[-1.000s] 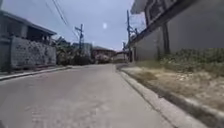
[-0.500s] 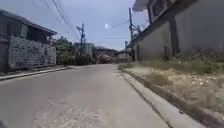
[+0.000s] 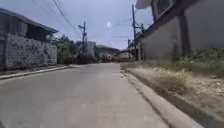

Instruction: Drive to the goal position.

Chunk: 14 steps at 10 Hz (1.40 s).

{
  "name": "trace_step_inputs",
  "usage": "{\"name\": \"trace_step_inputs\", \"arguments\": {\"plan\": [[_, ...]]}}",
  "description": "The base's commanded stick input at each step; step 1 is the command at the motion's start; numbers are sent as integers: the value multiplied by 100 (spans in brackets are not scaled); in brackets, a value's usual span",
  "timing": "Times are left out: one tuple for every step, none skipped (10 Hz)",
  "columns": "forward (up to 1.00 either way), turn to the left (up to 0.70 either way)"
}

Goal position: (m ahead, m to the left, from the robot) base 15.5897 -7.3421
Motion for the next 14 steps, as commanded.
{"name": "trace_step_inputs", "arguments": {"plan": [[100, 1], [100, 1], [100, 1], [100, 1], [100, 1], [100, 1], [100, 1], [100, 1], [100, 1], [100, 1], [100, 1], [100, 1], [100, 1], [100, 1]]}}
